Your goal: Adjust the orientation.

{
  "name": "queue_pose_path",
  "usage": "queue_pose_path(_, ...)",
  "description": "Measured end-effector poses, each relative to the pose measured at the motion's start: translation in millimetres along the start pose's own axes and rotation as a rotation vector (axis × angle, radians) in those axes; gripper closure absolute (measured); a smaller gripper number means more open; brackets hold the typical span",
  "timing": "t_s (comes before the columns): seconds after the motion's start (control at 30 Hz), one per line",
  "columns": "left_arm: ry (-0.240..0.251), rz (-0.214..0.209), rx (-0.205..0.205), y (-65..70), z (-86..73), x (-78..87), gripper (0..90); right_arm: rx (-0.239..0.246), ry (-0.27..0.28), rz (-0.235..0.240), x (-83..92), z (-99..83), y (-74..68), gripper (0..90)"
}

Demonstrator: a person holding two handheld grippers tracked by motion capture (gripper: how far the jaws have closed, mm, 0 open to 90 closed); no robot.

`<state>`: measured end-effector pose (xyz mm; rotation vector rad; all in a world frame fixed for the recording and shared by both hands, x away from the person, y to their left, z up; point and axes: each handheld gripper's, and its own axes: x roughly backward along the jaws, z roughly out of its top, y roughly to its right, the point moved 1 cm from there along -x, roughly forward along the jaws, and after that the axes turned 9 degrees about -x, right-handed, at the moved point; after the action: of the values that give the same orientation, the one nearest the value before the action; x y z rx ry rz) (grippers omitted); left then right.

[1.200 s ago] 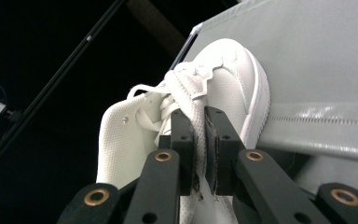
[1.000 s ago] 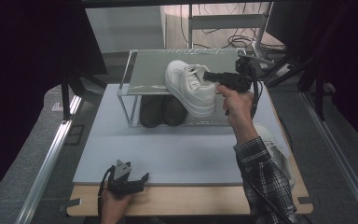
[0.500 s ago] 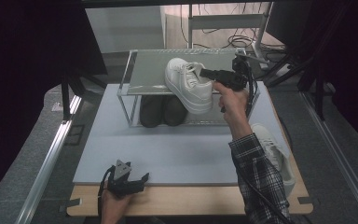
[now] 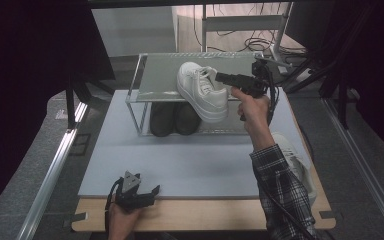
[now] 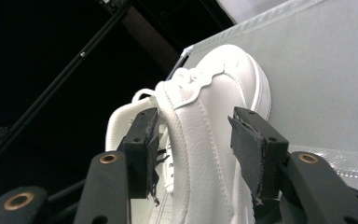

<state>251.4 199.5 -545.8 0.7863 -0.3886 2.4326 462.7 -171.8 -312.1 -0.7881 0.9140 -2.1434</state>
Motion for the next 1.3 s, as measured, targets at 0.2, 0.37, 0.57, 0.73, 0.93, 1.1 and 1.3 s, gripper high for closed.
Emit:
queue_pose_path(0.2,0.0,0.0,0.0,0.0,0.0,-0.1,13.3,0.035,0.006,-0.024,16.1,0.0,-4.8,51.7)
queue_pose_path(0.37,0.0,0.0,0.001,0.1,0.0,-0.1,13.3,0.062,0.01,-0.01,30.4,-4.8,-5.1,52.3)
queue_pose_path(0.57,-0.001,0.001,0.001,0.2,0.1,-0.1,13.3,0.098,0.019,-0.013,46.2,-12.8,-5.8,53.5)
queue_pose_path(0.73,-0.001,0.001,0.001,0.2,0.1,-0.1,13.3,0.139,0.021,-0.027,57.9,-24.8,-5.2,60.9)
queue_pose_path(0.93,0.001,0.002,0.001,0.2,0.0,-0.2,13.3,0.163,-0.013,0.005,66.7,-43.2,1.2,76.9)
queue_pose_path(1.1,0.001,0.002,0.002,0.3,0.0,-0.3,13.3,0.191,-0.051,0.028,72.1,-61.0,3.5,88.8)
queue_pose_path(1.3,0.001,0.002,0.001,0.3,0.0,-0.2,13.3,0.235,-0.103,0.046,71.6,-82.5,2.6,89.1)
